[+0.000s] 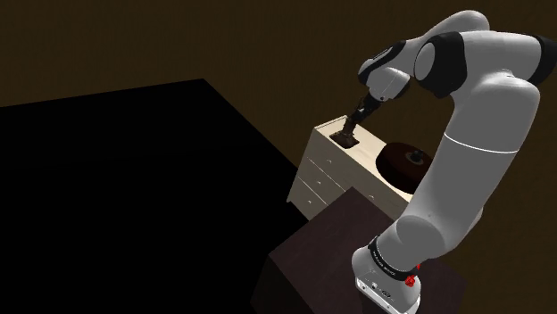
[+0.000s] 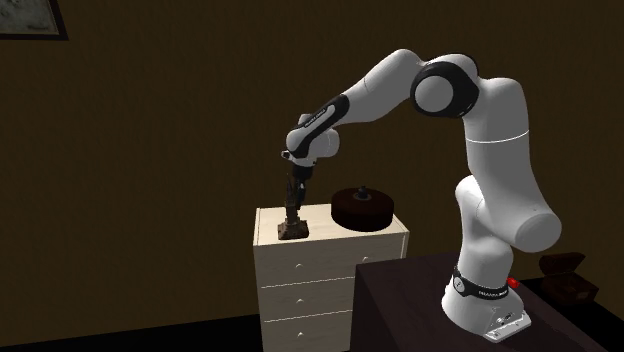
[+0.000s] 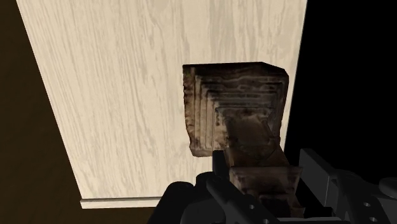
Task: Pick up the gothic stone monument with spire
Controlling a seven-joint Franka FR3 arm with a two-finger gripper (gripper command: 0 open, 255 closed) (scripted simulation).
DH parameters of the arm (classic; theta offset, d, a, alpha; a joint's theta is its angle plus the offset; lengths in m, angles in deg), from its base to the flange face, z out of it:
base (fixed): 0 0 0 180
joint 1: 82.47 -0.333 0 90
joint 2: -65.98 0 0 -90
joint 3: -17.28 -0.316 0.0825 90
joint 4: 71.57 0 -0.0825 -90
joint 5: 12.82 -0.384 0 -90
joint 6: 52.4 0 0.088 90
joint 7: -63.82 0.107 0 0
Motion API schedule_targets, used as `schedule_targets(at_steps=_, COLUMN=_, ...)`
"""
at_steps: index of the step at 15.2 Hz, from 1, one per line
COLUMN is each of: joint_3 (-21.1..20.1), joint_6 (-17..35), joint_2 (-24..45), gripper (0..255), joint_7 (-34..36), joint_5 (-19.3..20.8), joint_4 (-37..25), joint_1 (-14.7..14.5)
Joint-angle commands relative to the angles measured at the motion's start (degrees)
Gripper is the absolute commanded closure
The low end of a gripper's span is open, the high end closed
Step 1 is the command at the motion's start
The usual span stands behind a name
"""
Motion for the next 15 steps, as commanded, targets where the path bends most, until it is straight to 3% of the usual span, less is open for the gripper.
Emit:
schedule_targets(at_steps=1, joint_3=0.0, joint_6=0.0, joint_2=0.1, gripper=255, joint_7=0.0, joint_5=0.0, joint_4=0.0, joint_1=0.0)
schedule_targets(at_steps=7, joint_3=0.0, joint_6=0.0, joint_2=0.1, gripper=255, joint_7=0.1, joint_5=0.0, joint_4=0.0, joint_1=0.0)
schedule_targets(at_steps=15, joint_3=2.1, joint_6=-4.4, joint_2=-4.0, gripper=255, joint_7=3.8, joint_5=4.8, joint_4=-1.7, joint_1=-1.8)
